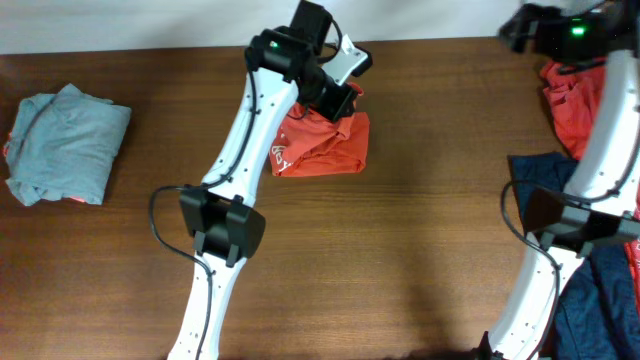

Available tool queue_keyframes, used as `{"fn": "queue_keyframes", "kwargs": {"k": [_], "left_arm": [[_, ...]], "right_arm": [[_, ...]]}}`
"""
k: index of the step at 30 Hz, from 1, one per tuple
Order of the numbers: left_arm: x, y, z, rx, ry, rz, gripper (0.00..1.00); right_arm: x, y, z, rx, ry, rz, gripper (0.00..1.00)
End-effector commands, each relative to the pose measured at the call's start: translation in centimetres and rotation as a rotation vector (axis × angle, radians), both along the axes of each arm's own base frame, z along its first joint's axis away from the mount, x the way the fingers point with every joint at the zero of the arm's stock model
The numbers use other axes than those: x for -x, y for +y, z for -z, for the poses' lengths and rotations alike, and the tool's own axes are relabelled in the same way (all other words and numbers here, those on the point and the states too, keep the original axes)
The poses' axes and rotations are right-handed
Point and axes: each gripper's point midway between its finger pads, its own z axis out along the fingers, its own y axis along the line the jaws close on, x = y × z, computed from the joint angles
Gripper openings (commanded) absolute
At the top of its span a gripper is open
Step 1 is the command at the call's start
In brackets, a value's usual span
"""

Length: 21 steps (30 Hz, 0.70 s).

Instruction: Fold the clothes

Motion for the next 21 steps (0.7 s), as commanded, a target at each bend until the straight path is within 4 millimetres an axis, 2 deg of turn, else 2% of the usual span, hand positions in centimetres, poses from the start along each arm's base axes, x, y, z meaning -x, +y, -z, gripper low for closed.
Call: {"fn": "queue_keyframes", "kwargs": {"k": [1,3,9,10,12,13,17,21], "left_arm": [[1.0,-2.7,2.3,0.017,0.050,0.040,0.01],[1.4,-3.7,3.6,0.012,0.060,0.060,0.01],[2.6,-6.8,5.7,0.016,0.066,0.118,0.01],[2.8,-7.2,5.8,0.016,0.065,0.126,0.15],[3.1,-7.7,5.8,0.018,0.060,0.136,0.93],[3.1,-8.0,5.7,0.022,0.054,0.141,0.99],[3.1,-8.4,5.1,0.068,0.057,0.152,0.99],[3.0,-8.7,2.5,0.166,0.055,0.173,0.99]], "right_arm": [[0.9,-0.8,-1.6,-0.065,-0.032,0.018,0.98],[1.2,-1.9,-1.6,-0.066,-0.029,0.042,0.98],[1.4,-3.2,-1.6,-0.065,-0.029,0.068,0.98],[1.4,-3.2,-1.6,-0.064,-0.029,0.068,0.98],[1.5,-3.4,-1.6,-0.064,-0.032,0.072,0.98],[1.4,-3.5,-1.6,-0.063,-0.032,0.073,0.98],[1.5,-3.5,-1.6,-0.063,-0.032,0.075,0.98],[1.5,-3.8,-1.6,-0.063,-0.032,0.081,0.99]]}}
